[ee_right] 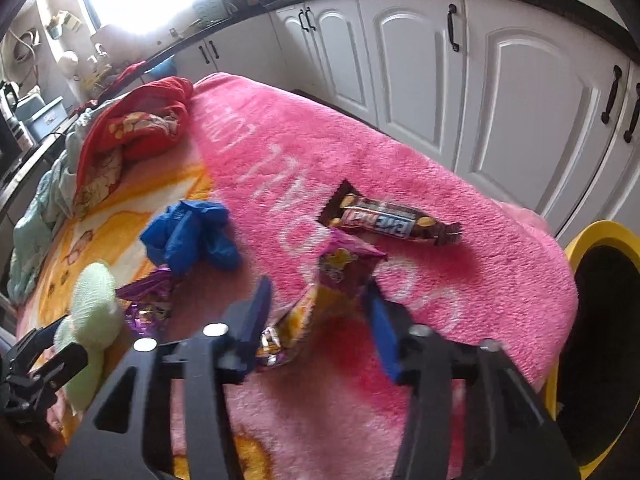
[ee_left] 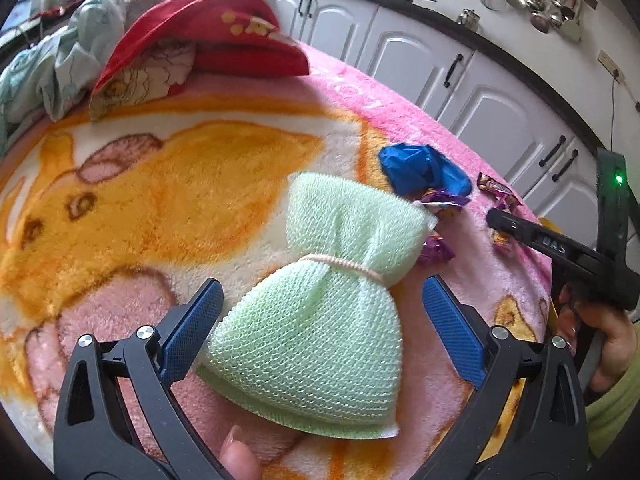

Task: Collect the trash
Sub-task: 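Grasp the green mesh bag with the left tool while the right tool grasps the purple wrapper, then carry the green mesh bag and purple wrapper over the yellow bin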

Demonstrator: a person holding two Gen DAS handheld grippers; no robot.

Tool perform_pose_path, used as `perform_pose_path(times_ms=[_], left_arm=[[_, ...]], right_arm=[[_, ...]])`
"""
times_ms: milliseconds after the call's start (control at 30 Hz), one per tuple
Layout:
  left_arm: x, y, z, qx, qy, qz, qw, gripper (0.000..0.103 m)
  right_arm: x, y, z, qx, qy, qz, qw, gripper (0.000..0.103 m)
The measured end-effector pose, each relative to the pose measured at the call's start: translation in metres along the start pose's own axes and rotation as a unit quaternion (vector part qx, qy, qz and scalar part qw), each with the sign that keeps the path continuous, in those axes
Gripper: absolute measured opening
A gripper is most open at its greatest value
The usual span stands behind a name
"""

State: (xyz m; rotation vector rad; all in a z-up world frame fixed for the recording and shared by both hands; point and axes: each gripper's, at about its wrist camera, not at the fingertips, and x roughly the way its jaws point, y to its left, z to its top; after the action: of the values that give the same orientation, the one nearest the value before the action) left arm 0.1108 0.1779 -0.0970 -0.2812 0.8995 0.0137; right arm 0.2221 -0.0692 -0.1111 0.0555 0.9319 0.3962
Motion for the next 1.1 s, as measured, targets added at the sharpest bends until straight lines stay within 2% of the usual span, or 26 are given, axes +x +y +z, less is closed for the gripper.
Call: perform_pose_path(times_ms=[200,567,733,933,1100], left_arm=[[0.000,0.004,-0.001,-0.006,0.008,0.003,0.9999,0.074],[-0.004,0.001,-0.004,0.006,0.011,0.007,0.9999,0.060],[-0.009,0.003,-0.002,-0.005,0.008,0.004,0.9999,0.058],[-0.032,0.004,0.006,-0.021,-0.031,0.000,0.9993,0.058],[-0.049,-0.006,0.011,-0.011,-0.057,-0.007,0.9983,0.058]], right_arm=[[-0.004,-0.008,-0.006,-0.005,-0.001,0.007,1.000,0.020],[-0.021,-0.004,-0.027,-0.025,-0.009,0.021,0.999,0.017],[-0.030,-0.004,-0.036,-0.026,-0.013,0.030,0.999,0.017],[-0.041,-0.005,-0.043,-0.022,-0.019,0.041,0.999,0.017],[-0.049,-0.005,-0.044,-0.023,-0.025,0.049,0.998,0.017]])
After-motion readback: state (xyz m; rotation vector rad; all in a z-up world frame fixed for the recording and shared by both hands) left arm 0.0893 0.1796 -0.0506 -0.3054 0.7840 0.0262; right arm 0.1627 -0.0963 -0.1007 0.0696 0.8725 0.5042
